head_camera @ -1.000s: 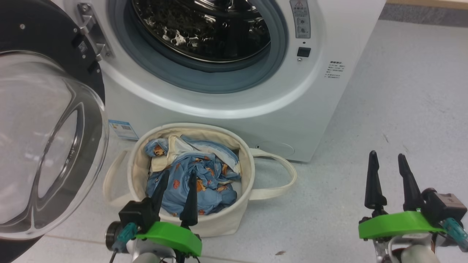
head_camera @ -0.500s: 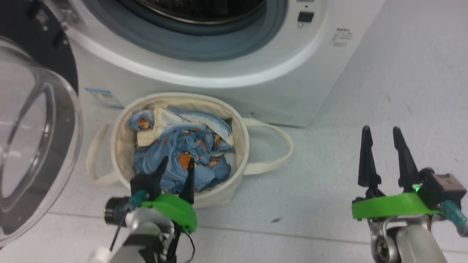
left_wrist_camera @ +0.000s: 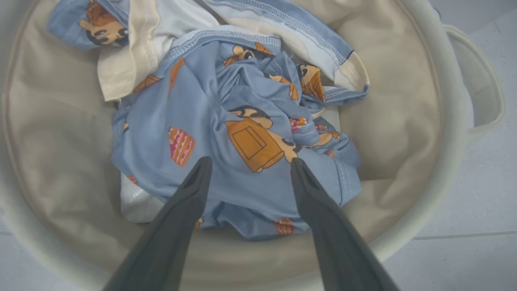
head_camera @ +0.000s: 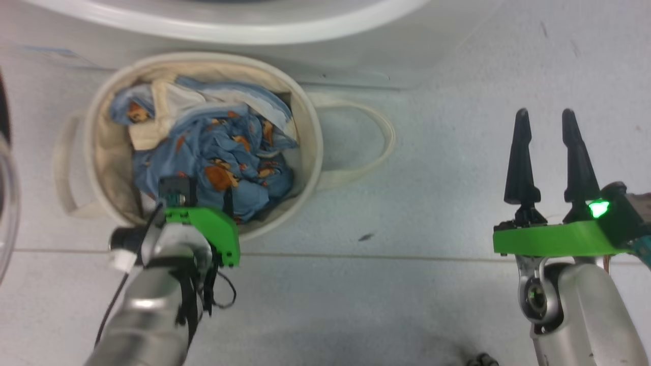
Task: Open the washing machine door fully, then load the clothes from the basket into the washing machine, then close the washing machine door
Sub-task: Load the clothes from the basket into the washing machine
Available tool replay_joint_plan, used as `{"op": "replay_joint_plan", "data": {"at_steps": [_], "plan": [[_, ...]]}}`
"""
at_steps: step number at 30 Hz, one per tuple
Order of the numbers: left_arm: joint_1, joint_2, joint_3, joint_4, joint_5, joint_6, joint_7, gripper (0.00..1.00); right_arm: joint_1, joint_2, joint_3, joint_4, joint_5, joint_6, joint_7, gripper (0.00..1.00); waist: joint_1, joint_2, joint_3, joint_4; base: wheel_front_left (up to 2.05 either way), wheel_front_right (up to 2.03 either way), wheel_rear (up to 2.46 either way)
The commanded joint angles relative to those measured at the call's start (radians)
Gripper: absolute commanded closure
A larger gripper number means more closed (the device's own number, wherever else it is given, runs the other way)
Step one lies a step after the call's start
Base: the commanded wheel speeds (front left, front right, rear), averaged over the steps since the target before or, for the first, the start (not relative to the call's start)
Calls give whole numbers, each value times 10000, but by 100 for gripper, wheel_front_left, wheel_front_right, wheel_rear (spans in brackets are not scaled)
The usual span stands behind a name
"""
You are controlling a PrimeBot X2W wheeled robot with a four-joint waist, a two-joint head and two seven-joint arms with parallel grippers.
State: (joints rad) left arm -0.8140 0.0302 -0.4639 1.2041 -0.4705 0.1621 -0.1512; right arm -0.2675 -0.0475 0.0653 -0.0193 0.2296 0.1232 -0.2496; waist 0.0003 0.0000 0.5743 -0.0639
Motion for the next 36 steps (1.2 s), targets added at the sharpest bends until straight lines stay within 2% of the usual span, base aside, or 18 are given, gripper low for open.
{"op": "replay_joint_plan", "data": {"at_steps": [1,9,17,22,29,30,31,36], "plan": [[-450,200,68,69,-54,162,-38,0,-108,-28,247,-393,39,75,-122,0,-3,0,787,-408,0,0,0],[-1696,200,-233,595,-262,554,-7,0,-526,-28,313,-473,174,75,-122,0,-3,0,1667,-667,0,0,0],[-2318,325,-286,836,-229,1816,922,0,-781,-28,411,-496,249,75,-122,0,-3,0,2172,-855,0,0,0],[-2478,450,-523,859,-28,2295,1360,0,-829,-28,444,-477,253,75,-122,0,-3,0,2359,-942,0,0,0],[-2608,491,-369,864,-270,2510,1737,0,-888,-28,460,-489,263,75,-122,0,-3,0,2591,-911,0,0,0],[-2653,477,-333,864,-322,2480,1664,3,-900,-28,452,-482,248,75,-122,0,-3,0,2612,-876,0,0,0],[-2685,460,-297,864,-375,2430,1549,100,-914,-28,446,-470,225,75,-122,0,-3,0,2616,-836,0,0,0],[-2706,368,-339,865,-455,2075,838,100,-967,-67,433,-416,183,75,-122,0,-3,0,2355,-594,0,0,0]]}}
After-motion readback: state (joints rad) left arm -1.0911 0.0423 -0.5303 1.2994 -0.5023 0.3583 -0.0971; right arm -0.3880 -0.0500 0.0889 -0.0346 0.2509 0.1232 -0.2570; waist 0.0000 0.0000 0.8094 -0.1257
